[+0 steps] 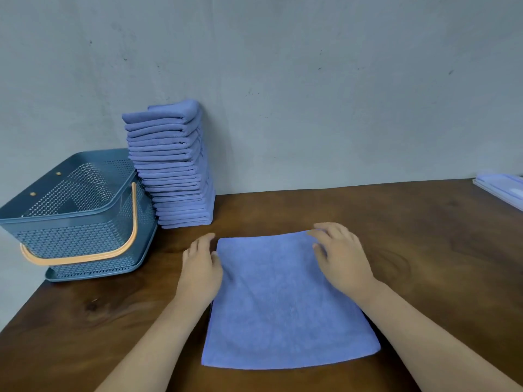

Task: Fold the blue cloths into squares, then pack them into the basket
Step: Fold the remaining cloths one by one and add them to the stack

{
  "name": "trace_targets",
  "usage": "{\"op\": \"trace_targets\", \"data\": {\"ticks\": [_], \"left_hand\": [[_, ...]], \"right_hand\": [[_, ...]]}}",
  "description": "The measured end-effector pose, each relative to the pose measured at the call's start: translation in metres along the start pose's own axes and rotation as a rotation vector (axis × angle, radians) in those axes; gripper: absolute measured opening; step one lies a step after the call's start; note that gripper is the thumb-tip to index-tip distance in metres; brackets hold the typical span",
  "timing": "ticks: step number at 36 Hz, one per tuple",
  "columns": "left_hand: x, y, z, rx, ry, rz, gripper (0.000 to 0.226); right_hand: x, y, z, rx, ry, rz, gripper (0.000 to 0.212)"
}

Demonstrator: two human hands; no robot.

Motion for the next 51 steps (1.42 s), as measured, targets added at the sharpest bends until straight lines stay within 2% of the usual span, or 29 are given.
{"op": "trace_targets", "data": {"ticks": [2,5,7,9,15,20,24,29,36,38,40,44,47,51], "left_hand": [[0.003,0.035,-0.027,-0.196,0.058,0.056,0.045],[-0.035,0.066,-0.072,-0.437,-0.125,0.264,0.044],[-0.059,0.055,-0.089,-0.445,-0.233,0.453,0.056],[-0.064,0.033,-0.092,-0.382,-0.296,0.544,0.064],[-0.044,0.005,-0.078,-0.171,-0.353,0.654,0.071],[-0.04,0.045,-0.05,-0.173,-0.17,0.695,0.078],[-0.079,0.051,-0.032,-0.177,-0.368,0.681,0.076],[-0.077,0.03,-0.005,-0.071,-0.334,0.703,0.088],[-0.077,0.035,-0.004,-0.085,-0.324,0.718,0.084],[-0.072,0.049,-0.017,-0.147,-0.246,0.718,0.073],[-0.072,0.064,-0.047,-0.243,-0.237,0.676,0.064],[-0.077,0.058,-0.11,-0.317,-0.365,0.63,0.059],[-0.062,0.034,-0.127,-0.314,-0.345,0.624,0.062],[-0.033,0.005,-0.137,-0.294,-0.296,0.65,0.067]], "right_hand": [[-0.013,-0.018,0.007,0.107,-0.162,0.098,0.038],[-0.045,-0.026,0.005,0.116,-0.437,0.113,0.055],[-0.057,-0.019,-0.004,0.076,-0.511,0.109,0.066],[-0.061,-0.011,-0.01,0.044,-0.543,0.101,0.072],[-0.063,-0.013,-0.01,0.04,-0.576,0.061,0.074],[-0.064,-0.014,-0.009,0.043,-0.582,0.053,0.074],[-0.062,-0.016,-0.008,0.023,-0.578,0.057,0.075],[-0.06,-0.013,-0.012,-0.058,-0.599,0.037,0.078],[-0.057,-0.012,-0.01,-0.069,-0.681,0.017,0.082],[-0.047,-0.018,-0.009,-0.081,-0.676,-0.049,0.078],[-0.035,-0.038,-0.012,-0.061,-0.634,-0.126,0.073],[-0.032,-0.095,-0.043,-0.022,-0.633,-0.009,0.097],[-0.03,-0.107,-0.069,-0.036,-0.601,0.06,0.088],[-0.009,-0.102,-0.094,-0.017,-0.589,0.038,0.07]]}}
Point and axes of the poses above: each hand's wrist, its own z-axis towards the middle knuckle, its own x-axis out of the back of the hand, y = z × x, the point moved 9 cm from there along z, towards the middle knuckle, and after that the axes turned 14 degrees about x, right-handed, at the moved point
